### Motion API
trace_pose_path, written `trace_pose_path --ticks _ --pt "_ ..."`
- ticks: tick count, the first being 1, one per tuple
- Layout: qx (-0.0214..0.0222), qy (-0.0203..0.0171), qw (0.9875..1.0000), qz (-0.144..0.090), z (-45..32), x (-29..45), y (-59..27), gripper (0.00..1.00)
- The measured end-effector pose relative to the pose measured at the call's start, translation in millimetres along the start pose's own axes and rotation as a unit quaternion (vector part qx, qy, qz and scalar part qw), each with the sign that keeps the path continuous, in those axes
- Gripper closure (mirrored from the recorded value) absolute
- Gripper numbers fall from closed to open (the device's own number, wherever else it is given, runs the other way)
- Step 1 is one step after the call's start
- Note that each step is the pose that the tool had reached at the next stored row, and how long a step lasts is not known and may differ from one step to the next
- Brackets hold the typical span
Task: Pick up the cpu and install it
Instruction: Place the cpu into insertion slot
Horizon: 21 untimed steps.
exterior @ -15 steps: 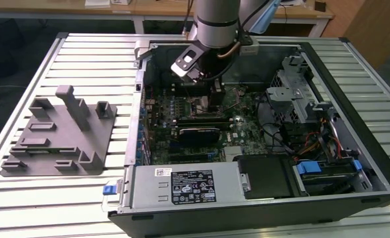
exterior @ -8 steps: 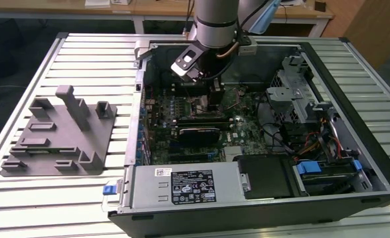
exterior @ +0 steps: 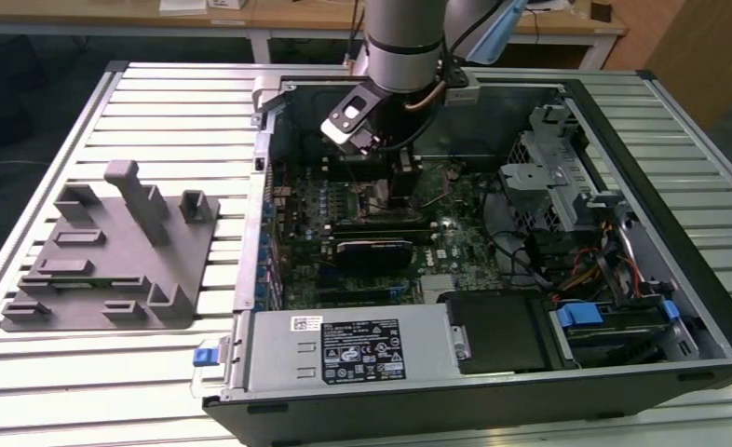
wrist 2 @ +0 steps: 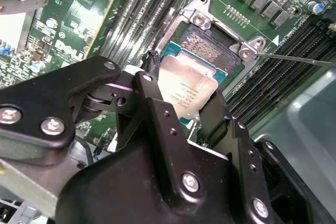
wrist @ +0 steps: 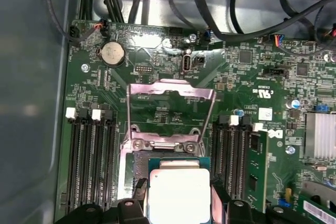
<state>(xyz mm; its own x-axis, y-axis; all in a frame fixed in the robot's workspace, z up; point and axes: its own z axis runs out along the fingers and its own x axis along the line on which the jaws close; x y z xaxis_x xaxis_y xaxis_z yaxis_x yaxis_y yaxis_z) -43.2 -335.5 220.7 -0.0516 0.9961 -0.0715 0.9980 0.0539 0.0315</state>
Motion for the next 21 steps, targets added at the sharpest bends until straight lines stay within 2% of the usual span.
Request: trace_pose_path --ticks 7,16,21 --pt "0.0000 0.0007 1.0000 0.000 4.5 3.1 -1.8 0.45" --pt "-0.0001 0.0062 1.0000 0.000 11.2 4.4 -3.9 0.45" --pt "0.0000 0.0067 1.0000 0.000 13.3 4.7 -3.9 0.45"
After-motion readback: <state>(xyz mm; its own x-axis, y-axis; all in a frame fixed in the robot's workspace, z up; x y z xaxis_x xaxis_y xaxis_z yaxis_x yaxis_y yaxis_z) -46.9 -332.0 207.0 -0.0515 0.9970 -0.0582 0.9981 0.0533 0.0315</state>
